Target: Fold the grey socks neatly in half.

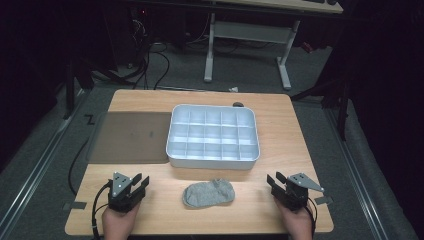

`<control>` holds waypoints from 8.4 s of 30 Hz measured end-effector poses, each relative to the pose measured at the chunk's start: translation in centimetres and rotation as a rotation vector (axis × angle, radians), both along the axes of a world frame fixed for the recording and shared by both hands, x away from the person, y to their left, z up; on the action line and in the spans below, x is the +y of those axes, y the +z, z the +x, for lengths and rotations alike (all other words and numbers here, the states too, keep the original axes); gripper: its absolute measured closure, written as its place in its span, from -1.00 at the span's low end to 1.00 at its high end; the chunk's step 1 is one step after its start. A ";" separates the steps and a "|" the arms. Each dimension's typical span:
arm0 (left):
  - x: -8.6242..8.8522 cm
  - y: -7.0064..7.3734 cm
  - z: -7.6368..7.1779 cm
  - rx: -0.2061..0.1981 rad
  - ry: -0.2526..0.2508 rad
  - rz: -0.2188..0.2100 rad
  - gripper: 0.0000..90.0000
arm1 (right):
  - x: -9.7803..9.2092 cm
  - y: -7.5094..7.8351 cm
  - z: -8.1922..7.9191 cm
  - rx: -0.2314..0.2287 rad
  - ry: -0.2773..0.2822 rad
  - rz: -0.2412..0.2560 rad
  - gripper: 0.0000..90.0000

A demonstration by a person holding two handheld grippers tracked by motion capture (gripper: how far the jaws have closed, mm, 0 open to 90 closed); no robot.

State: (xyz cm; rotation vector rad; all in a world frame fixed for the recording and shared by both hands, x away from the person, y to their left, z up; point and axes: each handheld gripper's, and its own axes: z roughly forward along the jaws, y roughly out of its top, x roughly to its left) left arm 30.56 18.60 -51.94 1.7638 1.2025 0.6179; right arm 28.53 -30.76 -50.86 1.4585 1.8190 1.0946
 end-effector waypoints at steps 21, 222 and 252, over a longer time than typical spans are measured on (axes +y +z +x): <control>-3.5 -0.6 -1.3 0.034 -0.150 0.032 0.50 | 1.7 -0.9 0.0 0.044 0.089 -0.017 0.28; -11.6 -1.6 0.1 0.241 -0.407 -0.213 0.91 | 15.6 2.3 1.4 0.142 0.304 -0.209 0.87; -11.8 -1.7 0.0 0.238 -0.428 -0.198 0.88 | 15.6 3.6 0.1 0.096 0.369 -0.084 0.53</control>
